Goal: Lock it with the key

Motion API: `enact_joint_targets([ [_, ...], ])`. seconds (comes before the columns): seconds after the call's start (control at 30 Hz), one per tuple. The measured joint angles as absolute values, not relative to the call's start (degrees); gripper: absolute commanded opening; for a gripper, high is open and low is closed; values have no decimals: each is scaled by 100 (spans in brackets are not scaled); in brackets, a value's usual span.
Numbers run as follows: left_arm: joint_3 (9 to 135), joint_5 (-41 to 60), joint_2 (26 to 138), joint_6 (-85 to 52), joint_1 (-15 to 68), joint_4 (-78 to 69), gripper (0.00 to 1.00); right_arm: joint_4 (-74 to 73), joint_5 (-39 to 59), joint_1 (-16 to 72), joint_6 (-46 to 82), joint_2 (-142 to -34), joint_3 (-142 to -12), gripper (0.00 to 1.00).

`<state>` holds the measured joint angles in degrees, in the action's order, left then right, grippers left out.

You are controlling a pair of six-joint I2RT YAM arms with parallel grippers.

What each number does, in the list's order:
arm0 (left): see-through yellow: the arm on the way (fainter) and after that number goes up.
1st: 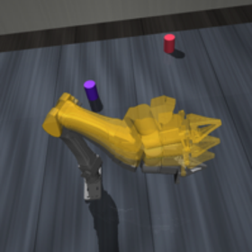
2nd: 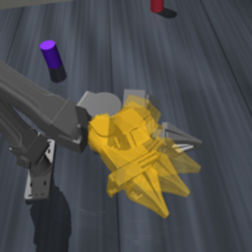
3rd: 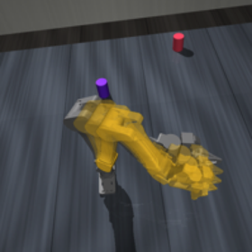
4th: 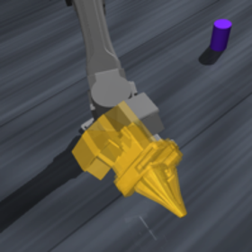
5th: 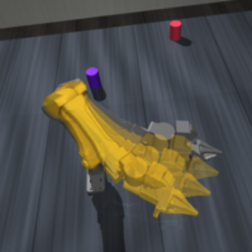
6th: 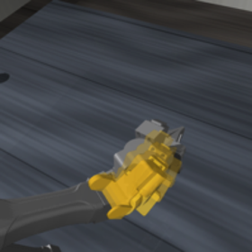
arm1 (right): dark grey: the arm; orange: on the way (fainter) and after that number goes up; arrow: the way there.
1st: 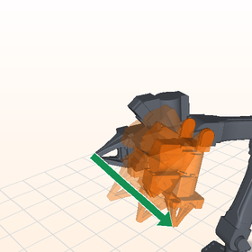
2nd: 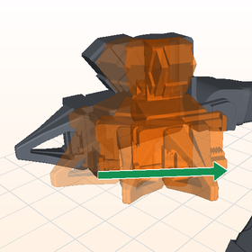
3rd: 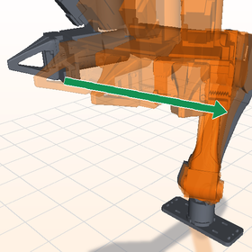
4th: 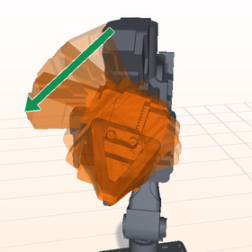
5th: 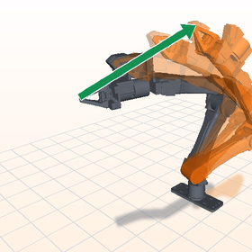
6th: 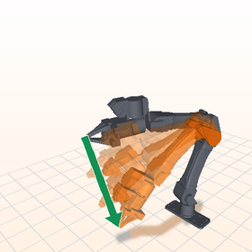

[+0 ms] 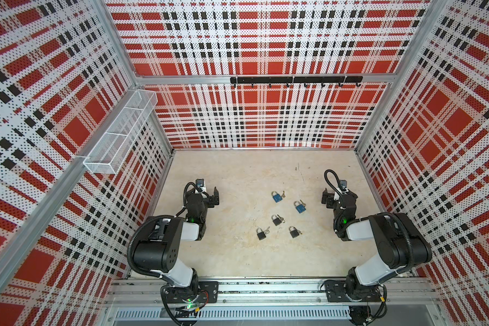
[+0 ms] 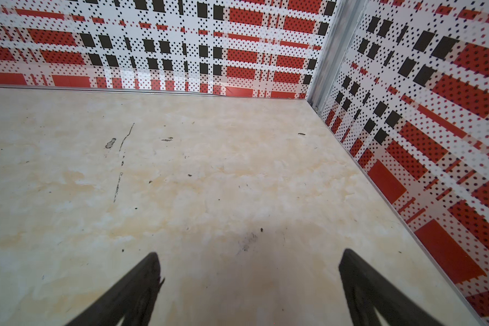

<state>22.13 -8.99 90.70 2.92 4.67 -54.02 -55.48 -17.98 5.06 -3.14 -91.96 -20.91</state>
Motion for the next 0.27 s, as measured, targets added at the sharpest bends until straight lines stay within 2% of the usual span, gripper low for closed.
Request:
enact_joint_targets([
  [0.27, 2220, -864, 9070, 303, 454, -5367, 99, -5548, -1798, 506, -314, -9196, -2091, 100],
])
